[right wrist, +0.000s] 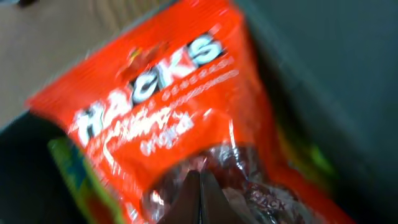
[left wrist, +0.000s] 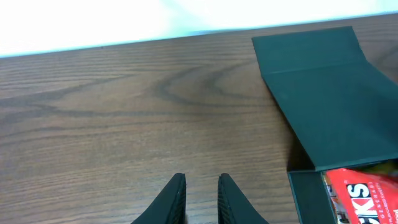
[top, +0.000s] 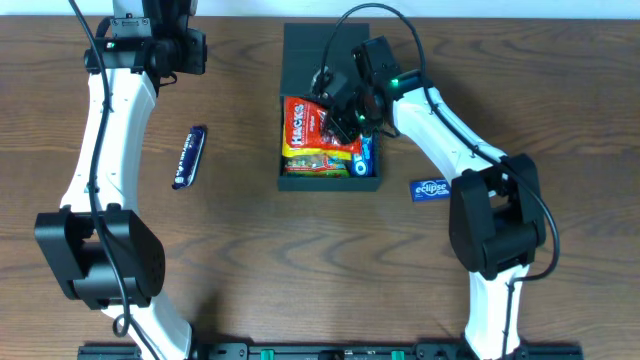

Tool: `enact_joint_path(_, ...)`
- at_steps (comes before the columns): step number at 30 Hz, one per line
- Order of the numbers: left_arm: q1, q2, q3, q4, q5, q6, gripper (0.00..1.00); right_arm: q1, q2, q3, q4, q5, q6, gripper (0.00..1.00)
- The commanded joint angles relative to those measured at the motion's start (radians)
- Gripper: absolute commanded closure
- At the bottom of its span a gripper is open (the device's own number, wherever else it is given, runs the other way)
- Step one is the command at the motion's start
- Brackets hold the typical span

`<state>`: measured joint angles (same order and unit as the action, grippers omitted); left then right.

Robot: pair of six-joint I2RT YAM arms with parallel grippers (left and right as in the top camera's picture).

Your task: Pack container

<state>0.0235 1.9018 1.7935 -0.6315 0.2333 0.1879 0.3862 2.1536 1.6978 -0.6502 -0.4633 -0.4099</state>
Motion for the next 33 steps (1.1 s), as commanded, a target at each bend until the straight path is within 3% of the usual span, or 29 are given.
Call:
enact_joint_path(1,0.004,-0.025,0.001,-0.007,0.004,0.011,0.81,0.001,0.042,-0.008,0.030,0.000,-0.006,0.99)
enact_joint_path(11,0.004,-0.025,-0.003,-0.071,0.002,0.029,0.81,-0.001,-0.088,0.003,-0.013,-0.001,-0.006,0.99)
enact_joint_path(20,0.004,-0.024,-0.109,-0.067,-0.038,0.135,0.81,-0.043,-0.303,0.003,-0.027,-0.001,0.001,0.96)
enact_joint_path(22,0.004,-0.024,-0.136,-0.055,-0.037,0.172,0.78,-0.056,-0.320,0.003,-0.037,-0.001,0.037,0.63)
enact_joint_path(24,0.004,-0.023,-0.167,-0.035,-0.038,0.211,0.75,-0.067,-0.327,0.003,-0.055,-0.001,0.085,0.50)
enact_joint_path(27,0.004,-0.019,-0.231,0.024,-0.038,0.250,0.59,-0.071,-0.327,0.003,-0.093,-0.001,0.148,0.13)
enact_joint_path(30,0.004,-0.010,-0.282,0.080,-0.038,0.255,0.46,-0.071,-0.327,0.003,-0.117,0.003,0.147,0.08)
enact_joint_path(33,0.004,0.006,-0.321,0.111,-0.080,0.254,0.46,-0.071,-0.327,0.003,-0.126,0.004,0.147,0.08)
